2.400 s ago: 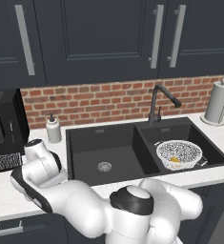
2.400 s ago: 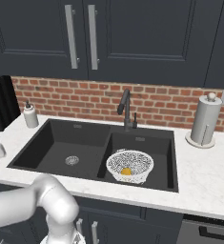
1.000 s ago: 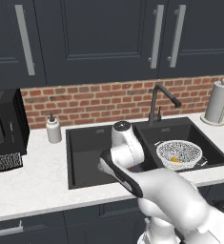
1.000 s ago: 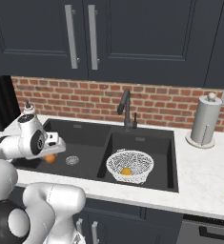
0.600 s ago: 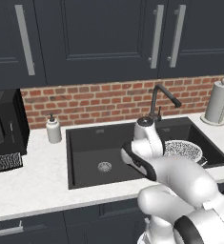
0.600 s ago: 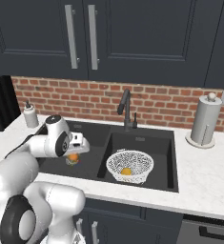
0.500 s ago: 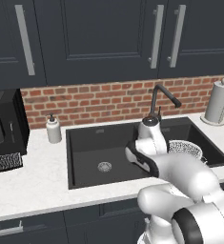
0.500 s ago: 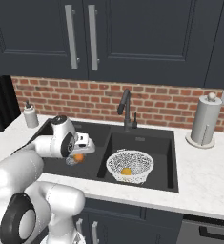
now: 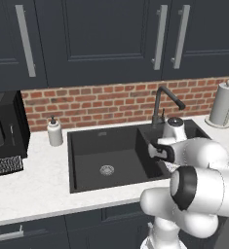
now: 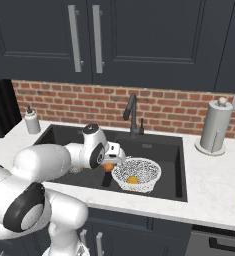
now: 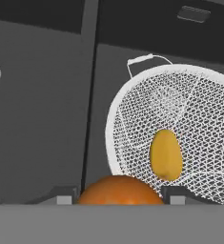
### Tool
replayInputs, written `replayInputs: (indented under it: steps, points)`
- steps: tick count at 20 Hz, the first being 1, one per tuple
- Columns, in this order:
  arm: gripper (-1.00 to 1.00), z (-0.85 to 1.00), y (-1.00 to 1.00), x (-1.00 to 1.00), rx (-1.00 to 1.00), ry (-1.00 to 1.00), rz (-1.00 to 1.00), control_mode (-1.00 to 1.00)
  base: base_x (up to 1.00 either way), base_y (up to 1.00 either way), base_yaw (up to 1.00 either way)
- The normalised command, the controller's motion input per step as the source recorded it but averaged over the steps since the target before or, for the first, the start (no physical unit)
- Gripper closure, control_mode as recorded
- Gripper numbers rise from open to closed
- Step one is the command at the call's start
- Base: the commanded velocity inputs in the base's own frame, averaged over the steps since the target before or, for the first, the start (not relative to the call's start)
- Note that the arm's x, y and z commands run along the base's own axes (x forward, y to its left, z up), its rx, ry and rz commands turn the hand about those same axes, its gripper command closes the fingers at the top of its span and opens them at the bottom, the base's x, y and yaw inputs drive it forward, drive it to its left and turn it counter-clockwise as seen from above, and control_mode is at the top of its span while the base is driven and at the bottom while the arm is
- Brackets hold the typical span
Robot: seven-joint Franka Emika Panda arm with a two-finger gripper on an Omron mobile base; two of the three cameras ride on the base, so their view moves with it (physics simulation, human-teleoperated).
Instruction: Put the colander in the sink, put the tangerine, mango, kiwi in the colander, and turn on the sink faucet and pour water over the colander.
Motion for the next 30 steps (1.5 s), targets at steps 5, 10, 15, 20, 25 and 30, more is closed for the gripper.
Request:
replayInputs:
  steps: [5,10,15,20,25,30]
  points:
    - [1.0,-0.01,-0.75,0.07,0.02,0.0,-0.07,-1.0,0.0,0.0,0.0]
    - [1.0,-0.05,-0.59,0.01,0.03,0.0,-0.05,-1.0,0.0,0.0,0.0]
    - [1.0,-0.09,-0.41,0.09,0.03,0.0,-0.02,-1.0,0.0,0.0,0.0]
    - [-1.0,-0.19,-0.25,0.01,0.04,0.0,0.0,-1.0,0.0,0.0,0.0]
    - [-1.0,-0.09,-0.11,0.0,0.03,0.0,0.0,-1.0,0.0,0.0,0.0]
    - [-1.0,0.0,-0.01,0.0,0.03,0.0,0.0,-1.0,0.0,0.0,0.0]
